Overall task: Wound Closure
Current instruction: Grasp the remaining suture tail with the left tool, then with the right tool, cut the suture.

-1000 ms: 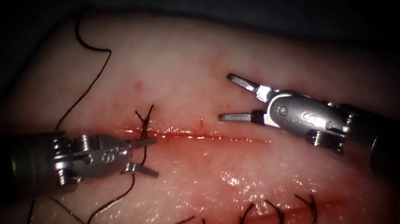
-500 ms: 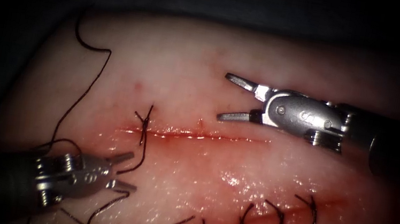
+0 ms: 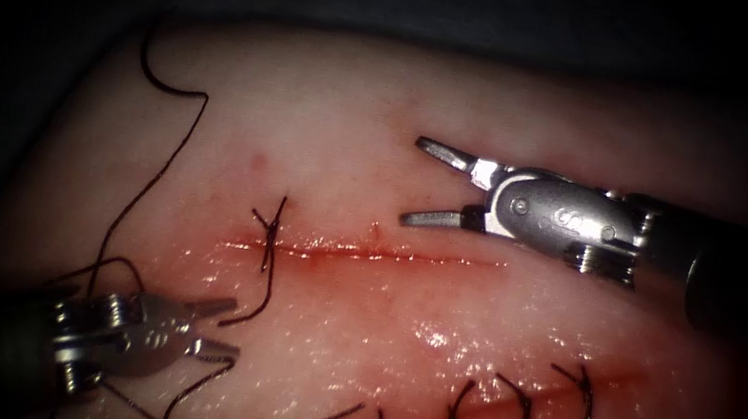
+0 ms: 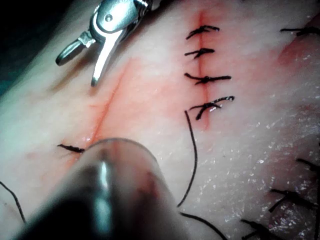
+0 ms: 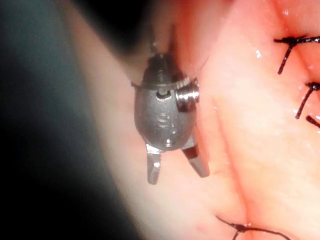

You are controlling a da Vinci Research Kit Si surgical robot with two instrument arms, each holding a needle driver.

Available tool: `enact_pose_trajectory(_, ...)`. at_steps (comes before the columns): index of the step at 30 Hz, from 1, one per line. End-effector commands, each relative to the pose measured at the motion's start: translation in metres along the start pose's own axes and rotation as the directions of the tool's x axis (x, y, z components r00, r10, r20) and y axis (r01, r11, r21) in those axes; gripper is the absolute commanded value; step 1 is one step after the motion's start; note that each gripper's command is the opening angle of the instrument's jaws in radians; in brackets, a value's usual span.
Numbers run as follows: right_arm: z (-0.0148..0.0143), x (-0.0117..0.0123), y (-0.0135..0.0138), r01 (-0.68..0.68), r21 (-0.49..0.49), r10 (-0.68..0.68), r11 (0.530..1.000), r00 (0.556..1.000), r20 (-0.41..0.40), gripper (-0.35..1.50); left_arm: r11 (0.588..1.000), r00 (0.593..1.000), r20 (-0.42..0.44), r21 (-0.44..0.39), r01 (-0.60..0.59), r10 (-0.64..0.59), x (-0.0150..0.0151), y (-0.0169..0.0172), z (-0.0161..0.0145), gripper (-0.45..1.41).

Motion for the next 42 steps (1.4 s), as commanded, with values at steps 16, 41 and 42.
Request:
enact_pose_trajectory(16, 0.0015, 0.0002, 0.0003, 0.002, 0.000, -0.002, 1.000, 1.000, -0.001, 1.40, 0.999, 0.999, -0.039, 0.032, -0.013, 0.014, 0.0015, -0.0004, -0.0006, -0.38)
enact_pose_trajectory(41, 0.0032, 0.0034, -0.0059, 0.028, 0.040, -0.026, 0.999, 0.999, -0.033, 1.47, 0.991, 0.978, -0.185, 0.111, -0.074, 0.094, 0.0028, -0.0056, -0.0036, -0.45)
enact_pose_trajectory(42, 0.0034, 0.0036, -0.0062, 0.027, 0.027, -0.026, 0.999, 0.999, -0.042, 1.47, 0.991, 0.978, -0.185, 0.117, -0.070, 0.091, 0.0028, -0.0057, -0.0037, -0.45)
